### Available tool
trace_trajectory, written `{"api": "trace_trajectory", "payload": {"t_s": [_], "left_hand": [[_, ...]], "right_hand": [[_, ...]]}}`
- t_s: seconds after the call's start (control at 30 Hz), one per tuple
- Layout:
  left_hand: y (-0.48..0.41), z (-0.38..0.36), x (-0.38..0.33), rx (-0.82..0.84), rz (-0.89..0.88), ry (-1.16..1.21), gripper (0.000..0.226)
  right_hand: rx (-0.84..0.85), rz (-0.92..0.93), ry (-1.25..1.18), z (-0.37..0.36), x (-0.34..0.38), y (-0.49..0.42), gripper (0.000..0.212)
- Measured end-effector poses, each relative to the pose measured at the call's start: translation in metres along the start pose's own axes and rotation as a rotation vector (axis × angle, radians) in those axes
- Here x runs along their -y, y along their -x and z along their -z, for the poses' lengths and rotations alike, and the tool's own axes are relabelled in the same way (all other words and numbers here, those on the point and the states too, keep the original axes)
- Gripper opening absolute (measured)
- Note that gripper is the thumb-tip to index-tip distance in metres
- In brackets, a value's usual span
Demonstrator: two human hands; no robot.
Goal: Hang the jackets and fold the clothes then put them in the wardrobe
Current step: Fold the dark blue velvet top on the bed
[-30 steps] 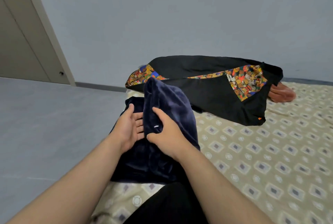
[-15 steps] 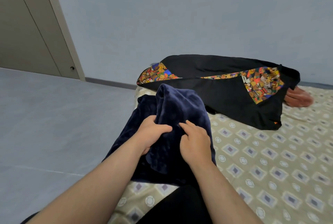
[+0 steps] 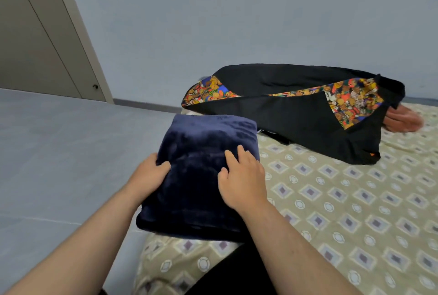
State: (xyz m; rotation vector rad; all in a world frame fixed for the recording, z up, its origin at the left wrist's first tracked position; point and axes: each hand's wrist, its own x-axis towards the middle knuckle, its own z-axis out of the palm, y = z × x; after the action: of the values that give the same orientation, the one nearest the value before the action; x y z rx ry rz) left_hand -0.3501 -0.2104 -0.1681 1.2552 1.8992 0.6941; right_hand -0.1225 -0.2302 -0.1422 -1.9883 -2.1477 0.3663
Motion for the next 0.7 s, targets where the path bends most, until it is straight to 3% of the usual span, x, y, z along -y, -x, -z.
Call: {"api": "trace_trajectory", "payload": {"t_s": [0.07,0.13,0.2,0.3,0.4,0.57,0.7], "left_hand": [[0.004,-0.007,0.000,-0.130,-0.161,-0.236,0.034],[0.009,-0.012,-0.020,-0.287,-0.462,-0.382,0.055],[0.006,-0.020,-0.048,-0.234,-0.668,-0.473,0.063],[-0.011,-0.041,-0.067,-0.049,-0.608,-0.691,0.067],[-0.027,-0.055,-0.053,0.076,-0.480,-0.754,0.071],[-0.043,-0.066,-0.037,0.113,-0.448,-0.753,0.074],[-0.050,-0.071,-0.034,0.175,-0.406,-0.716,0.070]], "right_hand": [[-0.004,-0.019,-0.041,-0.003,-0.004,-0.002,0.058],[-0.076,-0.017,-0.096,-0.004,-0.006,-0.003,0.060],[-0.126,-0.029,-0.124,-0.005,-0.008,-0.006,0.060],[-0.115,-0.075,-0.118,-0.008,-0.012,-0.009,0.065],[-0.006,-0.124,-0.116,-0.016,-0.015,-0.013,0.078],[0.184,-0.169,-0.088,-0.035,-0.021,-0.026,0.083],[0.232,-0.191,-0.083,-0.048,-0.023,-0.038,0.084]]}}
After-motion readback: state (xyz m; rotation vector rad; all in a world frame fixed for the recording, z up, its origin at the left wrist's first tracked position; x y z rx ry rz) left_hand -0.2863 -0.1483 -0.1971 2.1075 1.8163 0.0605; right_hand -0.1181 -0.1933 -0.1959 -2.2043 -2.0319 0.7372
